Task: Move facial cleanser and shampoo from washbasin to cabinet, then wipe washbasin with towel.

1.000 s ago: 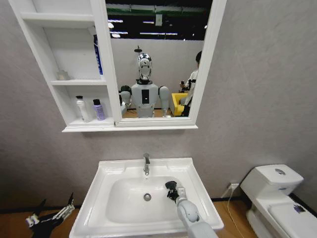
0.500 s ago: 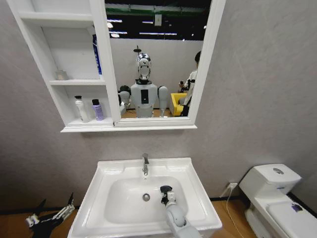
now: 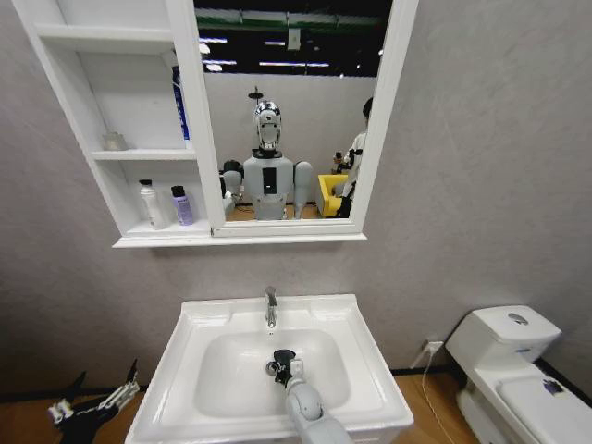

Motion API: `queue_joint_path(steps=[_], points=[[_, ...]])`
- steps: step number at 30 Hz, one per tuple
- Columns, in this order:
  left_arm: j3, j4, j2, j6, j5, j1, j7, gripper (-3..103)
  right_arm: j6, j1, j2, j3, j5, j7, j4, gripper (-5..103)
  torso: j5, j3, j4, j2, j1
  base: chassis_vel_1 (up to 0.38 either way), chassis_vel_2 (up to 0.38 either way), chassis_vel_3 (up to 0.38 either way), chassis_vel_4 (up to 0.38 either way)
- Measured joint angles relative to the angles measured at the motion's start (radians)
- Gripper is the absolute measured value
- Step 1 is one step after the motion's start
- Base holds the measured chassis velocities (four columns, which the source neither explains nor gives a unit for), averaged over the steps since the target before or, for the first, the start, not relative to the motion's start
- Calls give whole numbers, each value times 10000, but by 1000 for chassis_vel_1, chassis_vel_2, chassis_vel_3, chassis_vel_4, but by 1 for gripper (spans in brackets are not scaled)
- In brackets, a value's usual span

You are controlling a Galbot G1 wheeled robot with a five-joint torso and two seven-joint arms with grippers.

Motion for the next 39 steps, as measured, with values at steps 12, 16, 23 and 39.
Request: queue_joint_path(steps=[12, 16, 23, 39], points=[[0, 0, 0, 0, 0, 0, 0, 100, -296, -499, -1058, 650, 194, 50, 1384, 8, 0, 3, -2, -2, 1, 0, 0, 0, 0], [0, 0, 0, 0, 0, 0, 0, 100, -231, -611, -1367, 973, -397, -36, 1783, 8, 0, 2, -2, -3, 2, 0, 0, 0, 0], [-1, 0, 0, 0, 0, 0, -1, 100, 166, -461, -1717, 1373, -1417, -322, 2265, 8, -3, 2, -5, -2, 1, 0, 0, 0, 0], [-1, 0, 0, 0, 0, 0, 0, 100, 2878, 906, -2255, 2852, -2896, -2750, 1256, 8, -5, -1, -5, 0, -1, 0, 0, 0, 0]])
